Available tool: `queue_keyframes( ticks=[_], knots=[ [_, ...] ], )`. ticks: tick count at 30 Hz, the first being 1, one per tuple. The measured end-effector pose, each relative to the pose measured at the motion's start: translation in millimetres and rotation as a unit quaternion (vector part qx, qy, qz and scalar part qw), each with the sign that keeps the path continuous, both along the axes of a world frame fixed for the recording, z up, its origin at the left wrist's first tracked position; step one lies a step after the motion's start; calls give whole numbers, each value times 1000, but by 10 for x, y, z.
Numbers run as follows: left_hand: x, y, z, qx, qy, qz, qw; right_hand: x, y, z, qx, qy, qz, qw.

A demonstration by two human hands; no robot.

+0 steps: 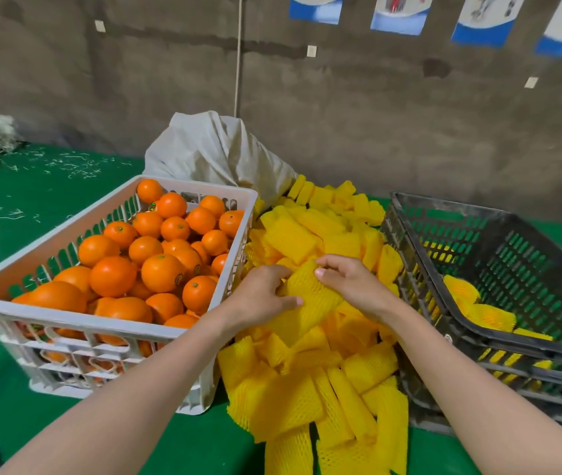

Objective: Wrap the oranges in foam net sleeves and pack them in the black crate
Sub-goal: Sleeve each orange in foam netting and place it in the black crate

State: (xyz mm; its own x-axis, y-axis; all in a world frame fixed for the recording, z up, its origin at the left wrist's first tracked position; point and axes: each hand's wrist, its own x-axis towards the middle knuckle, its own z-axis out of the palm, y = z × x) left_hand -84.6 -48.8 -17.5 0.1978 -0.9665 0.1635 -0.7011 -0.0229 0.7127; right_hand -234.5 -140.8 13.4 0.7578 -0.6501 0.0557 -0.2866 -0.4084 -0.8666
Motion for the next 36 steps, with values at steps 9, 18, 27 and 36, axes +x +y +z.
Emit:
queue_keyframes(
  ticks=[9,18,27,36],
  knots=[
    [123,94,-81,-93,-60,131,985,303,162,-146,-296,-62,-116,946],
    [492,270,33,-117,-40,136,983,727,268,-87,-321,-68,-52,943],
    [1100,343,13,14,31,164,986,720,120,-78,-95,-70,-27,993],
    [1235,324,-180,212,-132,49,967,664,116,-89,55,-109,43,992]
  ],
)
